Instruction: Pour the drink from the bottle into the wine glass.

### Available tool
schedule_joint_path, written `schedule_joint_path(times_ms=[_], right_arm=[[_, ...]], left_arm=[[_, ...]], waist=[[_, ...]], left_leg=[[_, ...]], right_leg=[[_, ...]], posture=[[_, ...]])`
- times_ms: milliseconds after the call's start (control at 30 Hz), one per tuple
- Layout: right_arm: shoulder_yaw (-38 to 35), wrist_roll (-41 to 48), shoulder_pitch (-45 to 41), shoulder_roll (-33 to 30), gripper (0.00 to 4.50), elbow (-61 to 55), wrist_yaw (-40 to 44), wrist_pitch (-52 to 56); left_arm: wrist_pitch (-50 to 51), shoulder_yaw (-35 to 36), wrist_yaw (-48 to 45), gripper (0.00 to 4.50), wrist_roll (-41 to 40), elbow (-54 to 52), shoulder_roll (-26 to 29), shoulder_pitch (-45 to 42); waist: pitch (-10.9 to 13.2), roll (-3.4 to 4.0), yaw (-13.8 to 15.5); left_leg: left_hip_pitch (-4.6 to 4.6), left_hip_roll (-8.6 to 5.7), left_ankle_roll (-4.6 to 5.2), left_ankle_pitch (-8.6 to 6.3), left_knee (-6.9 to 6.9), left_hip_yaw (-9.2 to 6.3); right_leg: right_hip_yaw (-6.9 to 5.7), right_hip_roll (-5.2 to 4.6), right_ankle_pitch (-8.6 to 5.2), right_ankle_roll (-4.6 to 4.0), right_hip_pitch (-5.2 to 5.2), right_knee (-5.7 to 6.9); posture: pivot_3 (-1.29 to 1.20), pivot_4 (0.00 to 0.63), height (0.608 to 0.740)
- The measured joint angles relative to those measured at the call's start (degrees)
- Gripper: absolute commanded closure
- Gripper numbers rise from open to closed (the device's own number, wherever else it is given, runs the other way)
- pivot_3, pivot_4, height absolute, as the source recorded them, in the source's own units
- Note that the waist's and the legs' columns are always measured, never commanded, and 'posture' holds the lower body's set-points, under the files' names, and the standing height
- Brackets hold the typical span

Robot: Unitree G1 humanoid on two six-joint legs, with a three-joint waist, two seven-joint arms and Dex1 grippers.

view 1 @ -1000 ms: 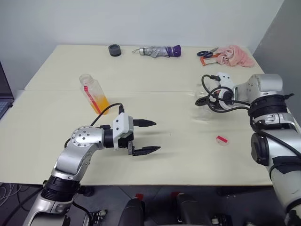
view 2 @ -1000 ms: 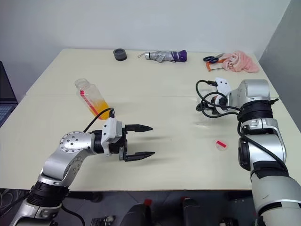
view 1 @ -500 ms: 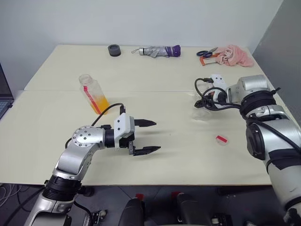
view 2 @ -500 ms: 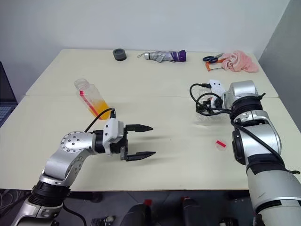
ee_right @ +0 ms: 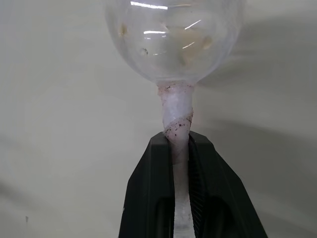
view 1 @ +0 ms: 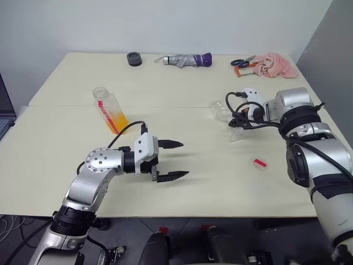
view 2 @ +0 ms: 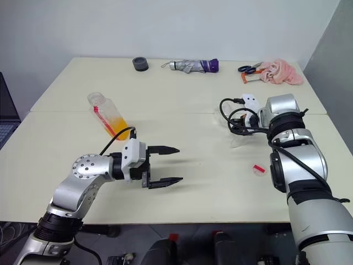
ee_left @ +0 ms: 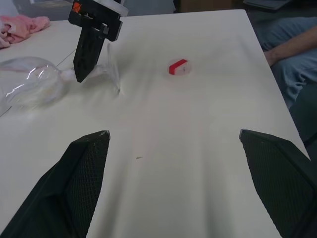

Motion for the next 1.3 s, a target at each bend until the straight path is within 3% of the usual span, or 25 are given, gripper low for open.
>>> schedule_joint_path(times_ms=[200,400,600,833,1033,1300], right_arm=[[-8.5,4.1,0.4,3.1,4.41,-3.7,-5.9,-4.5],[-12.5,6.5,8.0,9.4,4.41,-10.4,-12.4,-16.4],[-13.2,6.7,13.4,12.5,4.41,-16.1,-18.0,-23.1],[-13.0,7.4,25.3,16.3,4.41,-33.1,-21.8,-25.4],[-11.4,7.7,36.7,19.8,4.41,-47.3,-24.7,-29.2],[-5.3,4.5,45.3,19.5,4.41,-55.9,-25.0,-34.6]], left_arm=[[2.8,2.4,2.0,0.00,-1.5,0.0,0.0,0.0],[8.1,7.4,4.0,0.00,-5.7,1.0,0.5,-0.6],[12.8,11.8,6.6,0.00,-9.1,1.9,0.6,-1.6],[18.5,16.0,9.4,0.00,-14.3,0.8,1.0,-1.0],[18.6,16.2,9.1,0.00,-13.7,-0.7,4.5,2.9],[17.2,14.7,5.5,0.00,-10.8,-1.7,8.5,7.2]], waist=[[0.0,0.02,-0.2],[0.0,0.02,-0.2],[0.0,0.05,-0.1],[0.0,0.05,-0.1],[0.0,0.04,-0.1],[0.0,0.04,-0.1]], left_leg=[[0.01,0.02,0.00,0.00,-0.01,0.02],[-0.01,0.06,-0.01,0.00,0.00,-0.05],[-0.05,0.09,-0.01,0.01,0.03,-0.06],[-0.03,0.13,-0.02,0.01,0.01,-0.08],[0.02,0.13,-0.02,0.01,0.01,-0.08],[0.06,0.10,-0.03,0.01,0.01,-0.08]], right_leg=[[0.01,0.01,0.00,0.00,-0.02,0.03],[-0.03,-0.03,0.00,0.00,-0.02,0.06],[-0.03,-0.14,0.00,0.01,-0.02,0.05],[-0.03,-0.12,0.00,0.00,-0.01,0.07],[-0.01,-0.10,-0.01,0.01,0.01,0.07],[-0.03,-0.06,-0.02,0.01,0.05,0.04]], posture=[[0.00,0.150,0.740],[0.00,0.150,0.740],[0.00,0.150,0.740],[0.00,0.150,0.740],[0.00,0.150,0.740],[0.00,0.150,0.740]])
